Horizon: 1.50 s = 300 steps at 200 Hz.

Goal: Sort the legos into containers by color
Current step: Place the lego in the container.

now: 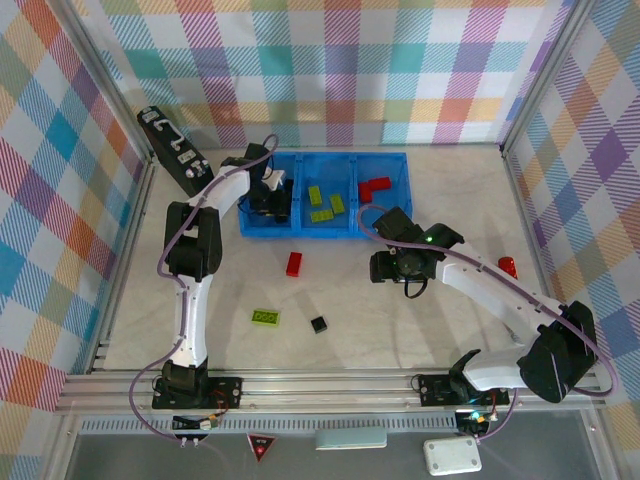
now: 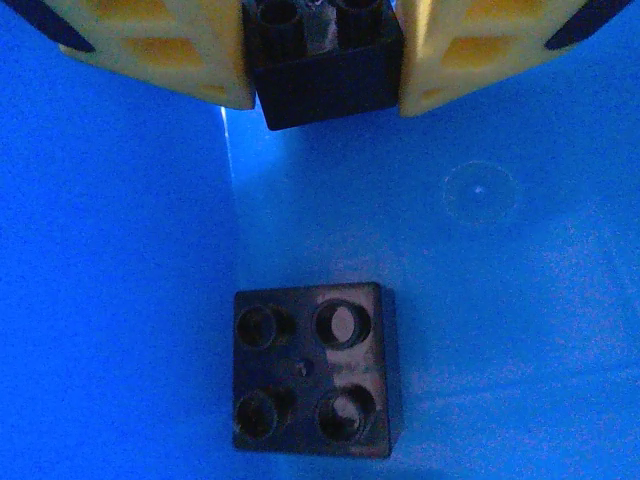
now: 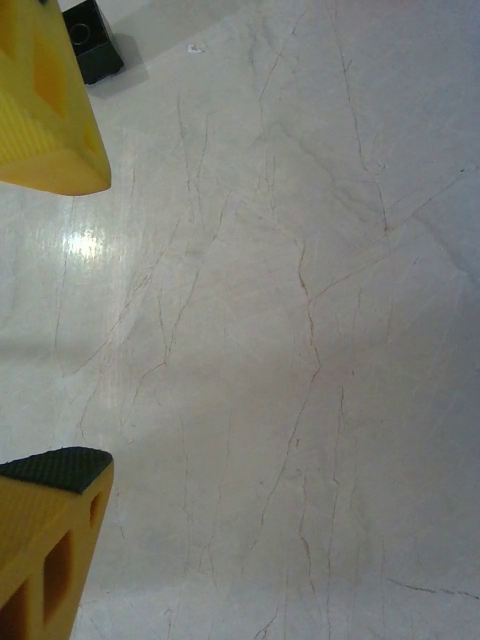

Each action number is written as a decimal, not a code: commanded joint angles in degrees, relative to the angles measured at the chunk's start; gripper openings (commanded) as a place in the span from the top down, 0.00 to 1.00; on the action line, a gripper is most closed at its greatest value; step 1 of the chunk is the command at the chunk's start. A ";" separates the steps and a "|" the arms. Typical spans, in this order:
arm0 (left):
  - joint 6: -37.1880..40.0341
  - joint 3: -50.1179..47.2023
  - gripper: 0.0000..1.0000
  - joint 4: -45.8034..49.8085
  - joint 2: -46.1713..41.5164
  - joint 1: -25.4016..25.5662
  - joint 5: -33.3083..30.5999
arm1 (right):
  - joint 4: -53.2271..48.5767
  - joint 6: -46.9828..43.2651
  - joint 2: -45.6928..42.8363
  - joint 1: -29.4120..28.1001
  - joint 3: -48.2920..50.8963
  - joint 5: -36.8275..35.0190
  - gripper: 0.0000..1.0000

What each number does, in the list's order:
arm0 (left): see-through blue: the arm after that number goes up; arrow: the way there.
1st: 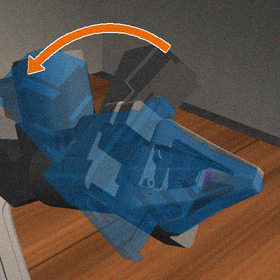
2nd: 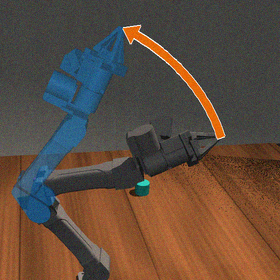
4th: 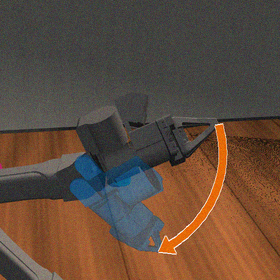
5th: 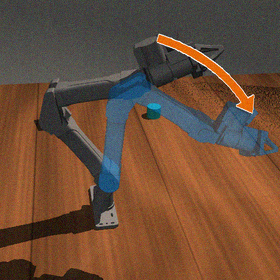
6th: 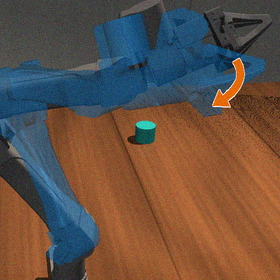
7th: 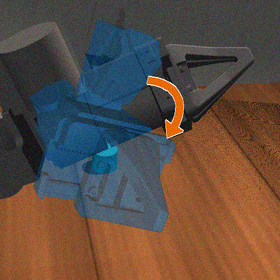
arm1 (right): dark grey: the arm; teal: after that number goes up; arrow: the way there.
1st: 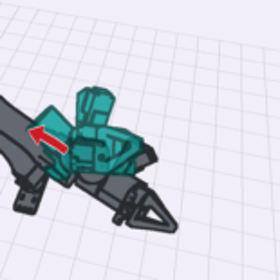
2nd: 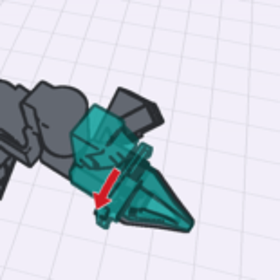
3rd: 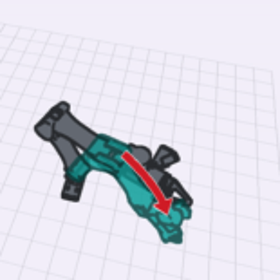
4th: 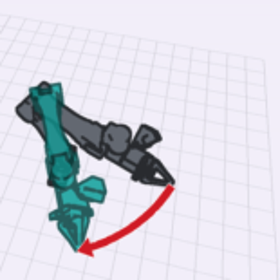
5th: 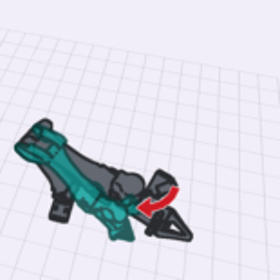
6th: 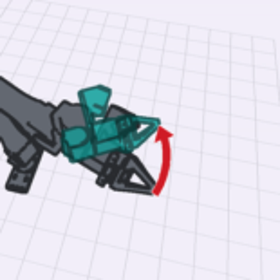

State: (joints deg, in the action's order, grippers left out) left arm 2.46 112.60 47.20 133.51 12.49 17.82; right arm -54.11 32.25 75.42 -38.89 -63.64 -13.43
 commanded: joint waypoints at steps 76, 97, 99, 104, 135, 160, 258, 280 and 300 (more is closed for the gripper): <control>-0.17 3.07 0.59 -2.10 1.14 -0.70 4.68 | -1.59 1.75 -0.80 0.40 -0.26 0.94 0.32; -0.43 3.13 0.57 -2.37 1.17 -0.67 4.93 | -1.81 1.76 -1.11 0.40 -0.09 0.70 0.32; -0.44 3.15 0.57 -2.29 1.19 -0.64 4.98 | -1.80 1.76 -1.13 0.40 -0.09 0.69 0.32; -0.43 3.26 0.56 -2.14 1.18 -0.68 5.04 | -1.79 1.73 -1.23 0.40 -0.09 0.69 0.32; -0.52 3.82 0.49 -1.37 0.05 -0.65 4.51 | -1.44 1.81 -1.50 0.40 0.03 1.12 0.32; -0.65 3.88 0.46 -1.07 -1.38 -0.66 4.06 | -1.45 1.63 -1.41 0.40 -0.02 1.48 0.32; -1.49 3.55 0.46 3.82 -9.07 -0.68 0.38 | -0.46 0.75 -0.85 0.07 -0.70 4.68 0.33; -1.48 2.49 0.46 5.58 -11.69 -0.69 0.06 | 0.12 0.62 0.01 -0.80 -0.78 5.42 0.33; -1.49 0.31 0.46 6.77 -14.53 -0.69 -0.46 | 0.57 0.71 1.15 -1.89 -0.84 5.98 0.34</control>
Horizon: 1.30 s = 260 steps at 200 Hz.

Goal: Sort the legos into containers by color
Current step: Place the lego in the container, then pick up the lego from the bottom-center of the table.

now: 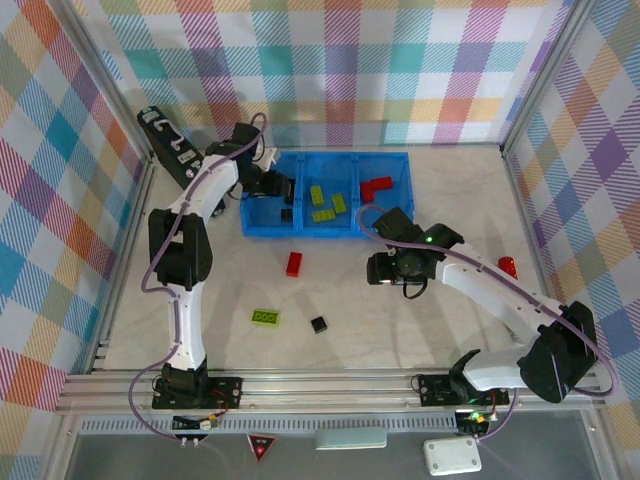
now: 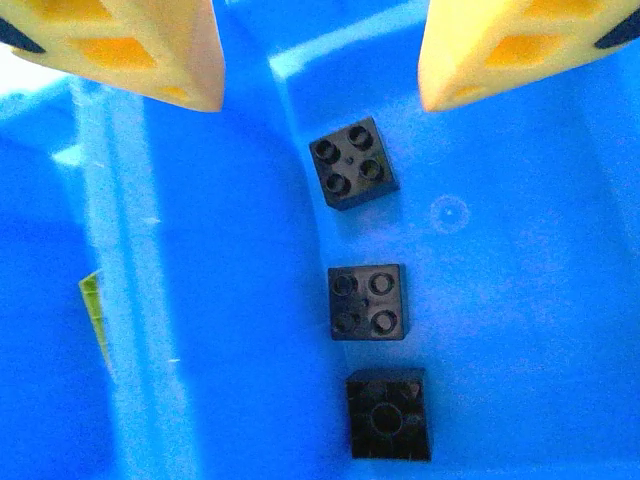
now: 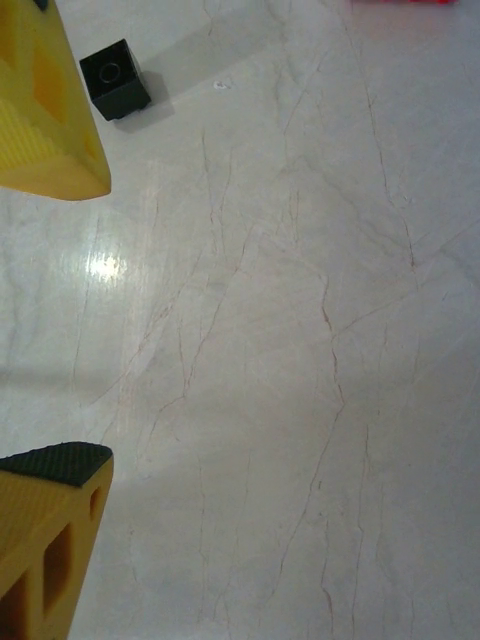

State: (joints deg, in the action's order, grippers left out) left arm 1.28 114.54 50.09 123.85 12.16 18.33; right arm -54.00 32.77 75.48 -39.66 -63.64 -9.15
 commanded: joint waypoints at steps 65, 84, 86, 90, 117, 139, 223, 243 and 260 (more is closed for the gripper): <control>-0.50 -14.08 0.46 6.50 -17.47 -0.39 -3.88 | 2.40 1.64 7.61 -7.46 -3.28 2.64 0.35; -1.29 -19.67 0.46 5.80 -22.37 -0.34 -4.50 | 2.74 2.25 9.94 -9.88 -4.54 2.73 0.35; -1.46 -20.33 0.46 5.70 -22.85 -0.33 -4.59 | 2.75 2.35 10.19 -10.14 -4.67 2.73 0.35; -1.68 -21.63 0.46 5.44 -23.96 -0.38 -4.87 | 2.84 2.44 10.68 -10.60 -4.97 2.77 0.35; -2.40 -28.75 0.46 5.14 -29.81 -0.39 -6.97 | 2.50 3.33 13.20 -13.64 -6.74 2.57 0.36; -1.31 -32.19 0.46 6.20 -33.16 -0.38 -9.11 | 2.93 4.23 14.78 -15.68 -7.25 2.64 0.37; -2.18 -45.96 0.47 -3.97 -41.03 -0.47 -12.52 | 3.78 6.59 24.13 -22.14 -12.92 3.85 0.39; -2.15 -48.28 0.48 -6.34 -42.33 -0.47 -13.55 | 4.06 7.31 26.58 -23.41 -14.24 3.96 0.39; -2.16 -49.16 0.48 -6.68 -42.91 -0.47 -14.08 | 4.51 7.98 28.19 -24.35 -14.81 4.17 0.39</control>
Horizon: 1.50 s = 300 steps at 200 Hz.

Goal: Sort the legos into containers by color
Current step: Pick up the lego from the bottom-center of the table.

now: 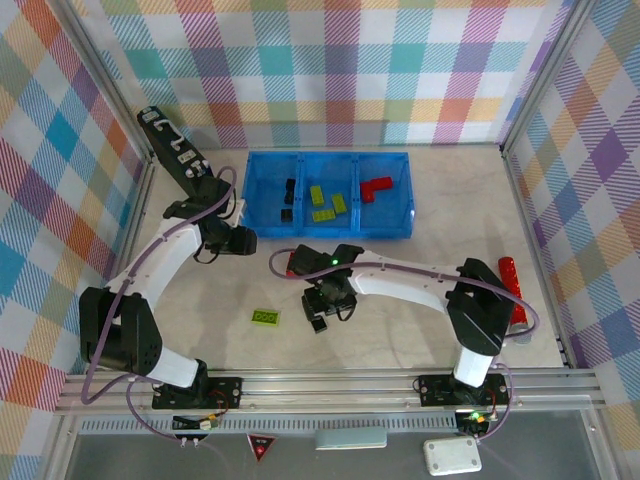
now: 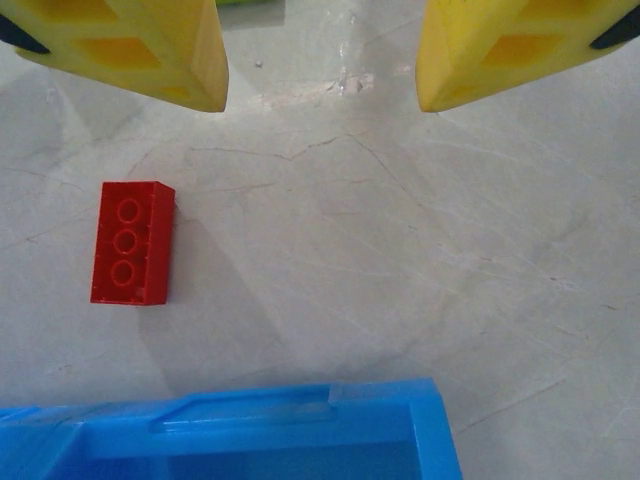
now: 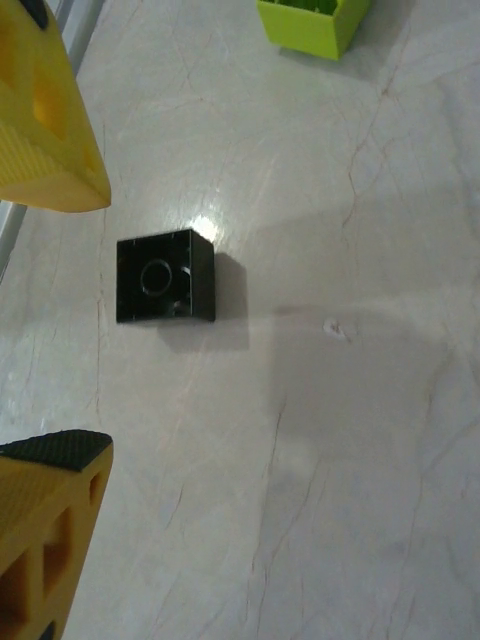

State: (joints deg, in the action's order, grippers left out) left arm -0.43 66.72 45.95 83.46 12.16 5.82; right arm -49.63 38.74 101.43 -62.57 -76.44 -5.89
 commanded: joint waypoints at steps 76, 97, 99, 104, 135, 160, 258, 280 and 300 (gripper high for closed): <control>0.02 -0.33 0.47 -2.45 -1.28 -0.56 -2.00 | 1.09 4.05 8.12 -3.51 -1.82 0.75 0.40; 0.04 -0.45 0.47 -2.54 -1.32 -0.56 -2.21 | 1.65 4.24 8.85 -3.62 -1.47 1.05 0.42; 0.05 -0.45 0.47 -2.49 -1.27 -0.56 -2.22 | 1.71 4.24 8.87 -3.62 -1.46 1.03 0.43; -0.01 -0.45 0.47 -2.60 -1.28 -0.56 -2.30 | 1.80 4.26 9.00 -3.62 -1.47 1.04 0.44; -0.07 -0.87 0.48 -2.84 -1.37 -0.56 -2.66 | 1.90 4.24 9.47 -3.69 -1.43 0.58 0.49; -0.10 -0.98 0.48 -2.98 -1.52 -0.56 -2.82 | 1.95 4.27 10.06 -3.70 -1.62 0.49 0.52; -0.53 -1.07 0.48 -3.56 -3.43 -2.60 -4.68 | -1.10 2.11 8.79 -3.45 -6.30 -2.28 0.62; -0.70 -1.06 0.48 -3.64 -3.65 -3.72 -4.35 | -1.94 0.52 9.52 -2.54 -9.53 -2.38 0.62; -0.75 -0.72 0.48 -3.50 -3.50 -4.64 -4.18 | -2.81 -1.44 10.90 -1.31 -13.30 -2.37 0.62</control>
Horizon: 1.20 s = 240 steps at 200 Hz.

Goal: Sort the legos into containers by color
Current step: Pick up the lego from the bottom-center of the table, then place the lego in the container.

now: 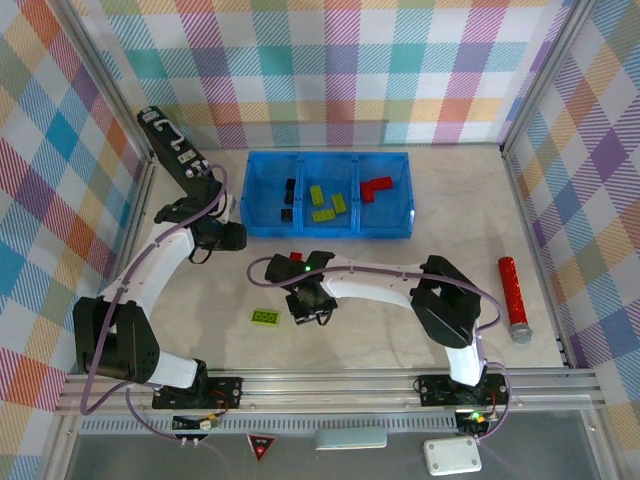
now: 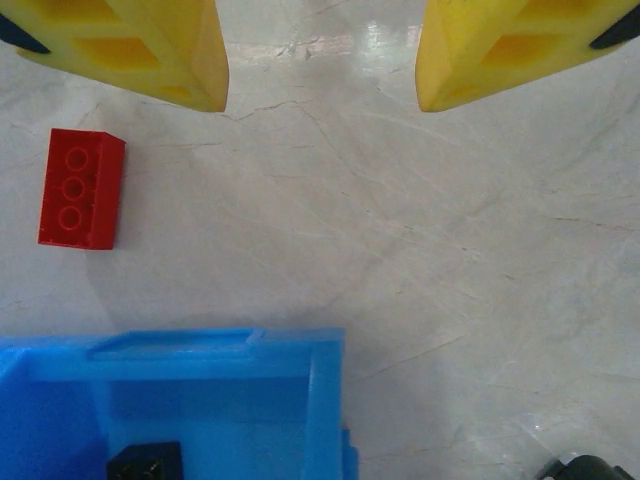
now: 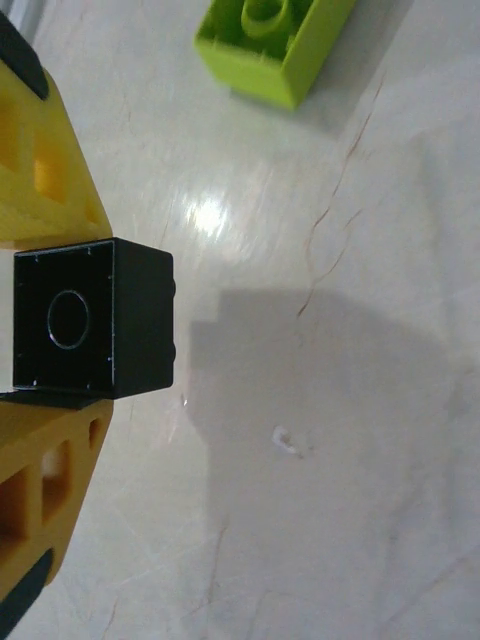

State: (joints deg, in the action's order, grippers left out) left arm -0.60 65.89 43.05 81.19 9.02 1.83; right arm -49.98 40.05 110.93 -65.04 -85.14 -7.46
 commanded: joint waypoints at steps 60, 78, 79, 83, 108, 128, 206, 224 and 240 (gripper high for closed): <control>-0.91 -0.15 0.47 -0.86 -2.95 -2.91 -0.07 | -5.22 -5.33 7.86 5.17 -20.72 -0.86 0.62; -0.96 -0.06 0.47 -0.77 -3.14 -2.89 -0.17 | -5.69 -4.83 10.43 6.31 -26.30 -0.80 0.62; -1.02 -0.06 0.47 -0.77 -3.14 -2.92 -0.20 | -5.76 -4.82 10.61 6.36 -26.65 -0.80 0.62; -0.97 -0.06 0.47 -0.75 -3.22 -2.94 -0.15 | -5.87 -4.88 11.25 6.61 -27.89 -0.97 0.62; -1.13 0.02 0.47 -0.73 -3.67 -3.12 0.51 | -7.18 -5.54 15.46 8.14 -35.92 -1.34 0.62; -1.24 0.21 0.47 -0.65 -4.13 -3.30 0.94 | -8.72 -6.65 18.92 9.04 -42.95 -2.02 0.62; -1.77 -0.58 0.47 -1.63 -5.36 -4.18 2.16 | -6.73 -8.31 26.41 12.71 -54.99 -2.84 0.63; -1.82 -0.67 0.47 -1.81 -5.01 -4.18 1.92 | -4.94 -8.24 27.35 13.65 -55.04 -3.13 0.63; -1.83 -0.85 0.47 -2.00 -4.73 -4.16 1.54 | -3.29 -8.40 28.62 14.36 -55.25 -2.92 0.63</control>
State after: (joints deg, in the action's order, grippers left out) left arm -1.91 65.87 42.83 77.08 5.48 2.92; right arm -55.81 32.47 137.10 -51.66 -138.63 -9.67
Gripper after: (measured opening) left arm 0.528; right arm 0.370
